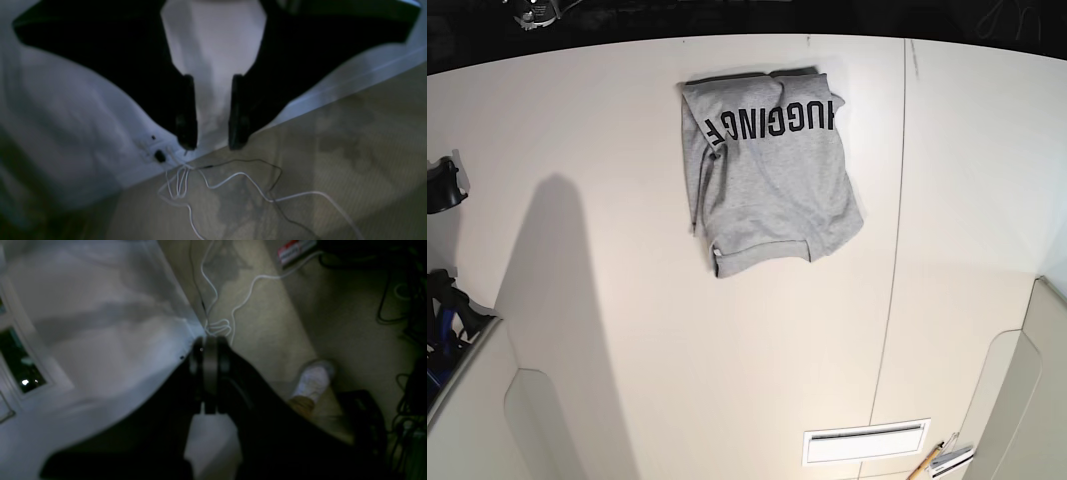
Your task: Fold the T-shirt properly
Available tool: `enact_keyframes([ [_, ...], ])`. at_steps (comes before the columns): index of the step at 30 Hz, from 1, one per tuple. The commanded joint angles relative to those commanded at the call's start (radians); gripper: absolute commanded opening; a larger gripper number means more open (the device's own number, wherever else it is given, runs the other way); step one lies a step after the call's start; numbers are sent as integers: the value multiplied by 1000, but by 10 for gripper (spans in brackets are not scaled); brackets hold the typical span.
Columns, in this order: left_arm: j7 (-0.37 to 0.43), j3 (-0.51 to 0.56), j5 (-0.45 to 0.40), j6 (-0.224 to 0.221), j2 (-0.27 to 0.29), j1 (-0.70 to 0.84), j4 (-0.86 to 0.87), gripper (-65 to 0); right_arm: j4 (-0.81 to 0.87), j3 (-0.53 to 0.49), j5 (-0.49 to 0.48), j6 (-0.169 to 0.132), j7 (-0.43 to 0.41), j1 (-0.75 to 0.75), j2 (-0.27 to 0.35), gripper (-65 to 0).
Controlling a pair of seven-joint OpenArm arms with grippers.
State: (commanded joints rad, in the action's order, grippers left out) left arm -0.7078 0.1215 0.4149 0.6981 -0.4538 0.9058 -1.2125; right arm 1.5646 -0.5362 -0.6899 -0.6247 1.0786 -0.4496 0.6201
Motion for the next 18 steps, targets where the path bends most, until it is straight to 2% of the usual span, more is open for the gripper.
enact_keyframes([
  [7, 9, 144, -9, 0, 47, -277, 298, -449, -170, -140, 225, 0, -290, 48, -1, -650],
  [10, 11, 148, -9, 0, 76, -356, 396, -449, -254, -203, 246, 0, -309, 104, -11, -650],
  [12, 56, 148, -15, 0, 91, -396, 446, -449, -318, -240, 245, 0, -325, 142, -23, -650],
  [14, 97, 148, -56, 0, 106, -433, 476, -449, -391, -268, 251, 0, -366, 179, -48, -650],
  [18, 117, 148, -77, 0, 134, -490, 494, -449, -558, -277, 388, 4, -442, 237, -127, -650],
])
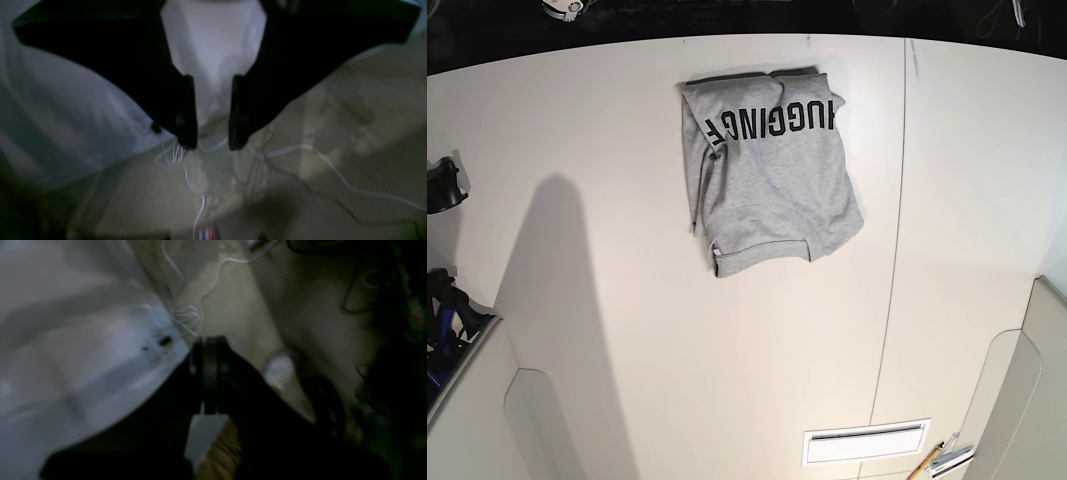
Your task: Fold the T-shirt properly
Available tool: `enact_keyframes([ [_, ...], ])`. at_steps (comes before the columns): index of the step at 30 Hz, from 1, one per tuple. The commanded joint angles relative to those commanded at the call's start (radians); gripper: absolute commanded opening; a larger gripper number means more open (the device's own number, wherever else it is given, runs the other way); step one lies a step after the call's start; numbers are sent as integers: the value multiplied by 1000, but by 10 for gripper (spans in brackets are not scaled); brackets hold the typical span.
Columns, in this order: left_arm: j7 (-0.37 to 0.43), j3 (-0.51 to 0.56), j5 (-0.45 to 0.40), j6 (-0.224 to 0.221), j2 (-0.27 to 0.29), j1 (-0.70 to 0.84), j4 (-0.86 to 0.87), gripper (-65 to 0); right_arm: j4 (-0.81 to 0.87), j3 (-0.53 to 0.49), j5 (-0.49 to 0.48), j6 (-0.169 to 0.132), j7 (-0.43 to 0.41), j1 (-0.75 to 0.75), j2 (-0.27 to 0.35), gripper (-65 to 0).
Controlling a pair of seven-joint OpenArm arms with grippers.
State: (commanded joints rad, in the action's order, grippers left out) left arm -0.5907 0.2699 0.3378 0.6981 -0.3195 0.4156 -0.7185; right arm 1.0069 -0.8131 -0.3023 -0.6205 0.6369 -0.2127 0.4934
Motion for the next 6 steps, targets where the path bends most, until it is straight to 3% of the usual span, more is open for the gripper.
enact_keyframes([
  [6, 34, 0, 2, 0, 23, -45, 0, -449, -152, 0, 59, 0, -20, 71, -84, -650],
])
